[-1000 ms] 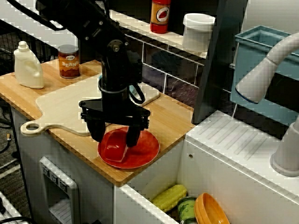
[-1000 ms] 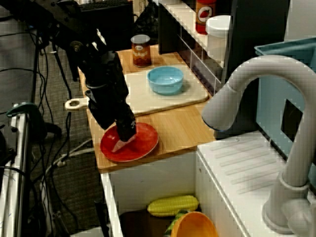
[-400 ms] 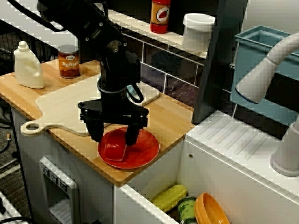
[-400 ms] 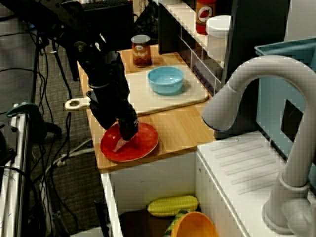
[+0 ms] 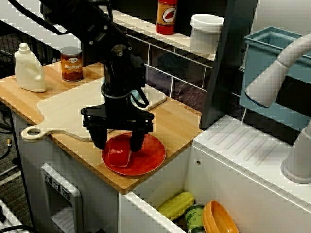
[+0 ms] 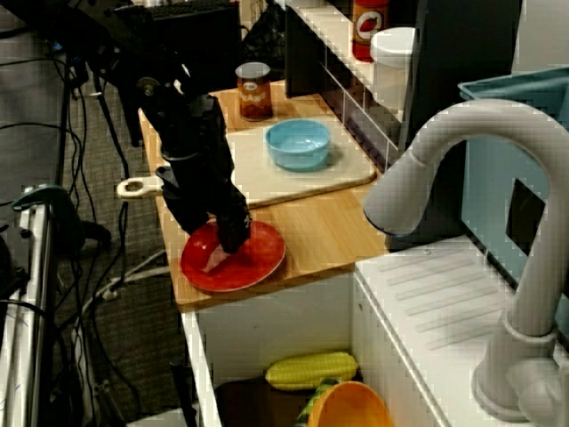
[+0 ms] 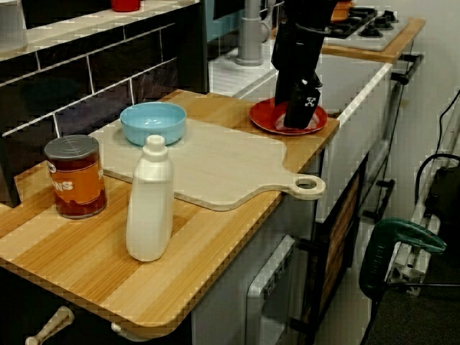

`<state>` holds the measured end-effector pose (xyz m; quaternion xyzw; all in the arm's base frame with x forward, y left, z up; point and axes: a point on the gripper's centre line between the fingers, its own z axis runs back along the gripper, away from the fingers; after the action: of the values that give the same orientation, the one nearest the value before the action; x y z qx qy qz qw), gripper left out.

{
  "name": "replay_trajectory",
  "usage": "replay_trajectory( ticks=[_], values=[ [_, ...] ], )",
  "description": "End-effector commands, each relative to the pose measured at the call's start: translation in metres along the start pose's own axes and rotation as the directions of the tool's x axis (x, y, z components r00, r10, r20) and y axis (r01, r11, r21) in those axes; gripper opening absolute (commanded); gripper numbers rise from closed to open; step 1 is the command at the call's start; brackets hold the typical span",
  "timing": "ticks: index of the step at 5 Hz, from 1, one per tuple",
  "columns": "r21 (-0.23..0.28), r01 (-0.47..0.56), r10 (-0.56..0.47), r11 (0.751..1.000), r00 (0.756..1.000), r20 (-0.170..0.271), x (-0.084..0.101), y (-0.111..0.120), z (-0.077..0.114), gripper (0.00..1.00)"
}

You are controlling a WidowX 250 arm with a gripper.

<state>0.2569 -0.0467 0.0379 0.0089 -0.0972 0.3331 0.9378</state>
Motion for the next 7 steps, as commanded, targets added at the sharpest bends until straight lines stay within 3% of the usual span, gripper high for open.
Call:
replay_trajectory(
  ticks=[1,3,4,5,7],
  values=[
    [-0.03,0.012,-0.012,0.999,1.0,0.01,0.007,-0.003,0.006,0.0],
    [-0.031,-0.002,0.002,1.0,1.0,-0.004,0.013,-0.001,0.018,0.0],
    [-0.033,0.013,-0.014,0.999,1.0,-0.019,0.02,0.0,0.036,0.0],
    [-0.029,0.047,-0.049,0.998,0.996,-0.07,0.038,0.009,0.058,0.0],
    [-0.006,0.098,-0.098,0.995,0.995,-0.009,0.073,0.039,0.074,0.0]
  ],
)
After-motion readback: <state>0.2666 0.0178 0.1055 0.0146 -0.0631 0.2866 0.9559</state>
